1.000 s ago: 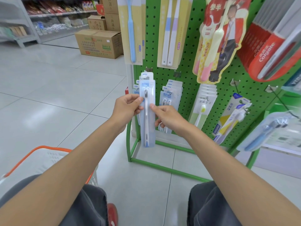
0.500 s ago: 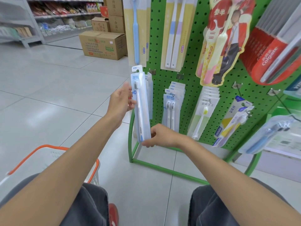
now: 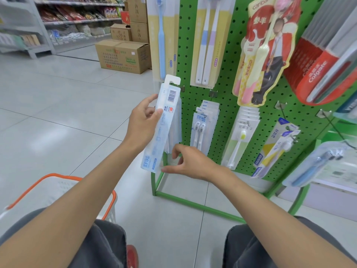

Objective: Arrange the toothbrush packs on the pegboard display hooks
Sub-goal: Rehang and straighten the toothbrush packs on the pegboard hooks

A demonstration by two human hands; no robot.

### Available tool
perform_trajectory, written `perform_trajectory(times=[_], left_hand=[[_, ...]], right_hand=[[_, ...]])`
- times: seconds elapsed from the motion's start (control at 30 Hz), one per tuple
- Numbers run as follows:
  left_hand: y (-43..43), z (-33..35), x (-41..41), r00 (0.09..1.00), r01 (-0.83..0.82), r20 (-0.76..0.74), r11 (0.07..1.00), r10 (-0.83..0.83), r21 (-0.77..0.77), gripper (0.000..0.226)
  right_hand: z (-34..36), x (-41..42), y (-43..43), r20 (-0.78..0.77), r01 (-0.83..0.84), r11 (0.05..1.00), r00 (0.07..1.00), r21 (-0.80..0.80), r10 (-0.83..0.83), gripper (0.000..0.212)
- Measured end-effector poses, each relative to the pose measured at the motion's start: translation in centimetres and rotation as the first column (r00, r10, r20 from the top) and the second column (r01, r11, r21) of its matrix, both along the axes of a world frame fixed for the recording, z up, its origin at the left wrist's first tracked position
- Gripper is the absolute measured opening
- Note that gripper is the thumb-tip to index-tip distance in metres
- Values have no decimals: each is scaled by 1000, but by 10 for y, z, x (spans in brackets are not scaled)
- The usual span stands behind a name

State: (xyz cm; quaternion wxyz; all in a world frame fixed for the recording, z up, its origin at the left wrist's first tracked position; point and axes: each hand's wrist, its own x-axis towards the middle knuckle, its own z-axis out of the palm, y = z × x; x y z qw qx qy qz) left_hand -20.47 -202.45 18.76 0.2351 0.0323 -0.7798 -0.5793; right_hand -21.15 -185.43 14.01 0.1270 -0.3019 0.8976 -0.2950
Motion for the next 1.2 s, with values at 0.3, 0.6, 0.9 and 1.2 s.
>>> perform_trajectory(times=[0.3, 0.6, 0.9, 1.2], left_hand=[[5, -8, 4, 943, 229, 201, 955, -265, 188, 14], [9, -15, 3, 876, 317, 329, 935, -352, 156, 10], [23, -23, 4, 968, 152, 198, 988, -152, 14, 7], [26, -34, 8, 988, 151, 11, 936, -156, -318, 30]], right_hand=[[10, -16, 0, 169, 203, 892, 975, -405, -146, 28], [39, -33, 23, 136, 375, 575, 900, -727, -414, 16], [27, -23, 9, 12, 335, 710, 908, -619, -418, 17], [31, -21, 3, 80, 267, 795, 960, -545, -268, 51]])
